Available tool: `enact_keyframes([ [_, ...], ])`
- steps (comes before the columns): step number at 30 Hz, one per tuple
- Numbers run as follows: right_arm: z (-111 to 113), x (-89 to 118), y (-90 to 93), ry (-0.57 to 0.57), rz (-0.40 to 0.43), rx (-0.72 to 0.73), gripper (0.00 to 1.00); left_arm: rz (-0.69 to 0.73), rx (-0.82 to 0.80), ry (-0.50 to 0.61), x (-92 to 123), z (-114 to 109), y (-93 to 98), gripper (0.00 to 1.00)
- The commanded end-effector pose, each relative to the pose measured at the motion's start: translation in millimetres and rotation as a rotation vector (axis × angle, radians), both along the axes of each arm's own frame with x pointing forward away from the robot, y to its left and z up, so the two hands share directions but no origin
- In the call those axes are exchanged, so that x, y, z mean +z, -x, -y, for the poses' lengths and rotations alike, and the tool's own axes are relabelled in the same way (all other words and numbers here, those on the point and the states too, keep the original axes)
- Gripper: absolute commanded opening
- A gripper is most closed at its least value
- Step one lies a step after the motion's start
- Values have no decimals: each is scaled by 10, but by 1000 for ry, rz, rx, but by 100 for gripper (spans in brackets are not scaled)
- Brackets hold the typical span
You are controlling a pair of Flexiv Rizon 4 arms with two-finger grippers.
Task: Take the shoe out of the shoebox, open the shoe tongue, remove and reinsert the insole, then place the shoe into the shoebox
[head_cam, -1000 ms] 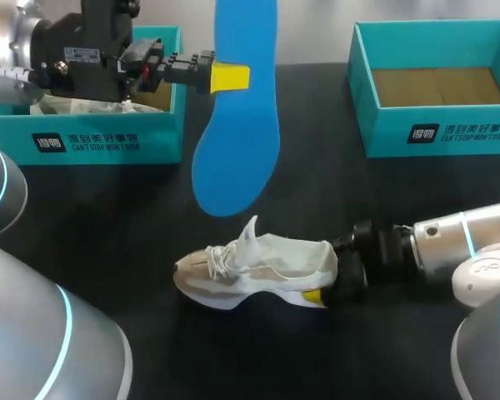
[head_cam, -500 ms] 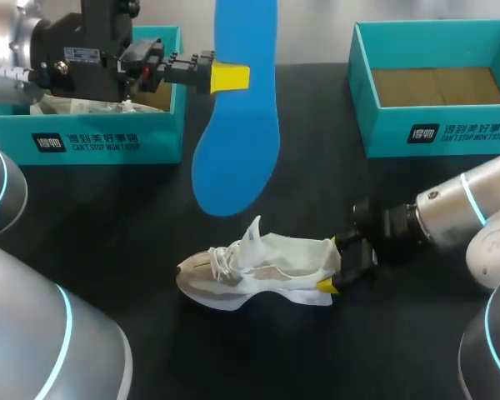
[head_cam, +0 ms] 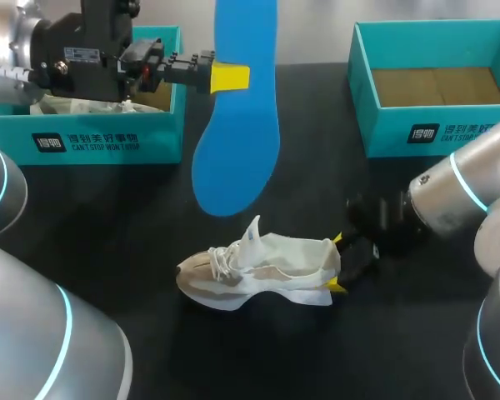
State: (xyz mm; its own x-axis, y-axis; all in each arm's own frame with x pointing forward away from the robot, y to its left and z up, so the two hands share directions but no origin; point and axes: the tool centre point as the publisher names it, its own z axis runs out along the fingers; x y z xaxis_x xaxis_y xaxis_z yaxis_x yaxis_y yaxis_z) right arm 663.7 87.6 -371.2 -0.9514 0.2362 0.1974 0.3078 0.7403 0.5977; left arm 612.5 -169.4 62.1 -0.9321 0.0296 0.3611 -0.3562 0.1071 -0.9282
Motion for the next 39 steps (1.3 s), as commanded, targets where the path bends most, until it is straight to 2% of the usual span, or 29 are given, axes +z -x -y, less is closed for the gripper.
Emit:
enact_keyframes([
  [1, -37, 170, 21, 289, -65, 29, 100, 1, 0, -1, -6, 2, 0, 0],
  [10, -146, 341, 31, 476, -159, 15, 100, 1, 0, -1, -6, 2, 0, 0],
  [14, -207, 429, 29, 531, -118, 28, 100, 1, 0, -1, -6, 2, 0, 0],
  [20, -267, 457, 20, 625, -94, 32, 100, 1, 0, -1, -6, 2, 0, 0],
  [29, -343, 511, -86, 682, -89, 73, 100, 1, 0, -1, -6, 2, 0, 0],
  [39, -357, 487, -78, 671, -79, 73, 100, 1, 0, -1, -6, 2, 0, 0],
])
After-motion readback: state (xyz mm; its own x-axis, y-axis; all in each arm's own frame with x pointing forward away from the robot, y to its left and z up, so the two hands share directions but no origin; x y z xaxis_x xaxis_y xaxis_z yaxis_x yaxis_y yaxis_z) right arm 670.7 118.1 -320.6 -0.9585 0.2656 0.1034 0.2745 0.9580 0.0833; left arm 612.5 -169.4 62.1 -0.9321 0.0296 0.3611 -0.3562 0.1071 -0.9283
